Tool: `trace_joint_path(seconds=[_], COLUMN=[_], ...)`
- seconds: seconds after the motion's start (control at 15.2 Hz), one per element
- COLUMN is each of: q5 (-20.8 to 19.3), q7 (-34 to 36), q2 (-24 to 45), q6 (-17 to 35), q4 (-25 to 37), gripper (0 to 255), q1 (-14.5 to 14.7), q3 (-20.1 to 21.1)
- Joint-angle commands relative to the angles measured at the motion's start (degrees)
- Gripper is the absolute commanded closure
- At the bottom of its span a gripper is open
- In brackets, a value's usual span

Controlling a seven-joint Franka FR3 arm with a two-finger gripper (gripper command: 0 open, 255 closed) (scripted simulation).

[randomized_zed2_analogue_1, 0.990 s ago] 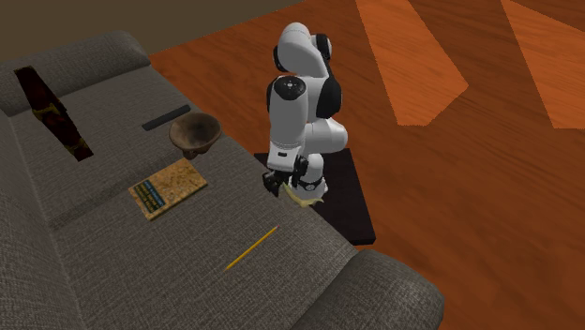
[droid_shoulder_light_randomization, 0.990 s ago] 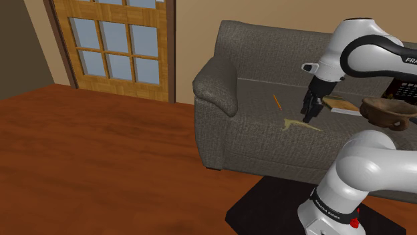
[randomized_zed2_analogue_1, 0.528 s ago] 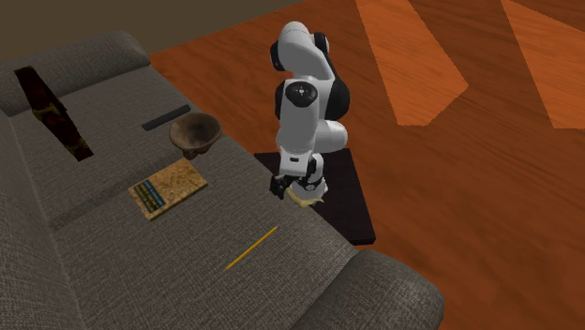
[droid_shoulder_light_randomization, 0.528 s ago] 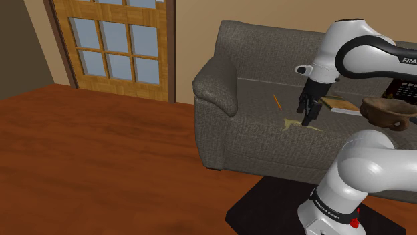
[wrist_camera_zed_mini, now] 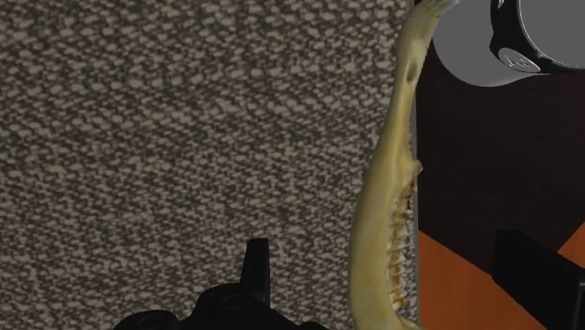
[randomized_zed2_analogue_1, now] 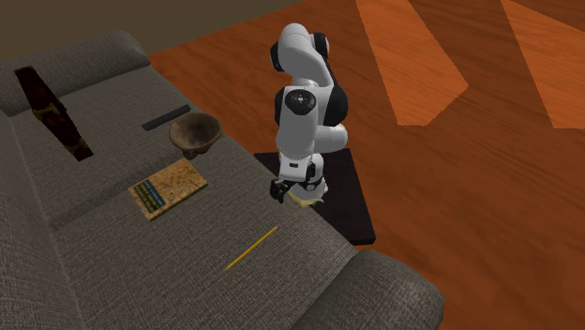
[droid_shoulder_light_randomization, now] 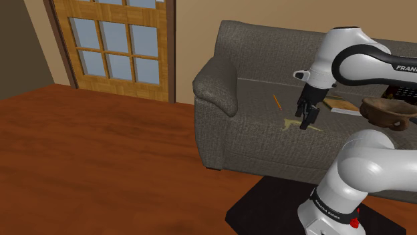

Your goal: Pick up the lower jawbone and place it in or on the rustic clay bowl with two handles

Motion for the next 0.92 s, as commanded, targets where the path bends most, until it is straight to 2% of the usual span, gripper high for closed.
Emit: trace_joint_path(seconds=[0.0,0.07,0.13,0.73,0.86], q5=[-0.01,0.00,0.00,0.01,0.42], q7=[0.00,0.00,0.00,-0.02,-0.04], q2=[0.00,0.00,0.00,0.00,0.35], q6=[0.02,0.01,0.01,0.03,-1.25], q4=[-0.02,-0.01,-0.01,-0.02,1.62], gripper=[0,0,255,255,255], q1=[-0.01,0.00,0.00,-0.03,0.29], q3=[-0.01,0.00,0.00,0.01,0.39])
